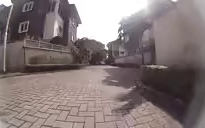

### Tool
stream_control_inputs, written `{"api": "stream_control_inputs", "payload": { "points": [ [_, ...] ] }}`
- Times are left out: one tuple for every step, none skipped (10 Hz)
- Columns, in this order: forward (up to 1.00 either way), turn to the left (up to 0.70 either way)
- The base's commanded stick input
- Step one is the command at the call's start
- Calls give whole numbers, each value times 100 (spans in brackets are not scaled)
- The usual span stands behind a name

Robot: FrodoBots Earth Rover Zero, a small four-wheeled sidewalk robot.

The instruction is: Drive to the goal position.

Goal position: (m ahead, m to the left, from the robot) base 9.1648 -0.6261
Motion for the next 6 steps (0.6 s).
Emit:
{"api": "stream_control_inputs", "payload": {
  "points": [
    [69,3],
    [69,3],
    [69,-10],
    [69,-35],
    [69,-30],
    [69,3]
  ]
}}
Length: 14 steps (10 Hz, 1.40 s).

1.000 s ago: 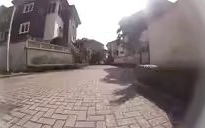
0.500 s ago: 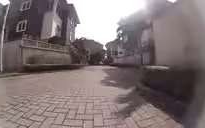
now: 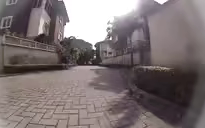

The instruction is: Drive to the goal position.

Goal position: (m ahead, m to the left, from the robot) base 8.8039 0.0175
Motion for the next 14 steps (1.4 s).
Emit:
{"api": "stream_control_inputs", "payload": {
  "points": [
    [69,3],
    [69,3],
    [69,3],
    [69,3],
    [69,3],
    [69,3],
    [69,3],
    [69,3],
    [69,3],
    [69,3],
    [69,3],
    [69,3],
    [69,3],
    [69,3]
  ]
}}
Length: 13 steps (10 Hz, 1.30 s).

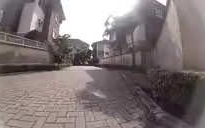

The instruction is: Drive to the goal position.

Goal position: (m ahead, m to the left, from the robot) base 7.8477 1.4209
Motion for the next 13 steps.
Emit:
{"api": "stream_control_inputs", "payload": {
  "points": [
    [69,3],
    [69,3],
    [69,3],
    [69,3],
    [69,3],
    [69,3],
    [69,3],
    [69,-1],
    [69,-7],
    [69,-13],
    [69,-13],
    [69,3],
    [69,3]
  ]
}}
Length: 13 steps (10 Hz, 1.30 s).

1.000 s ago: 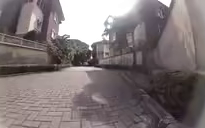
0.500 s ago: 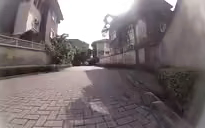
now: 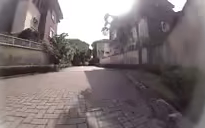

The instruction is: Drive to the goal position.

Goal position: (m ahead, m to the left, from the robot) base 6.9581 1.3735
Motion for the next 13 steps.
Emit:
{"api": "stream_control_inputs", "payload": {
  "points": [
    [69,3],
    [69,3],
    [69,3],
    [69,3],
    [69,3],
    [69,-19],
    [69,-22],
    [69,3],
    [69,3],
    [69,3],
    [69,3],
    [69,3],
    [69,3]
  ]
}}
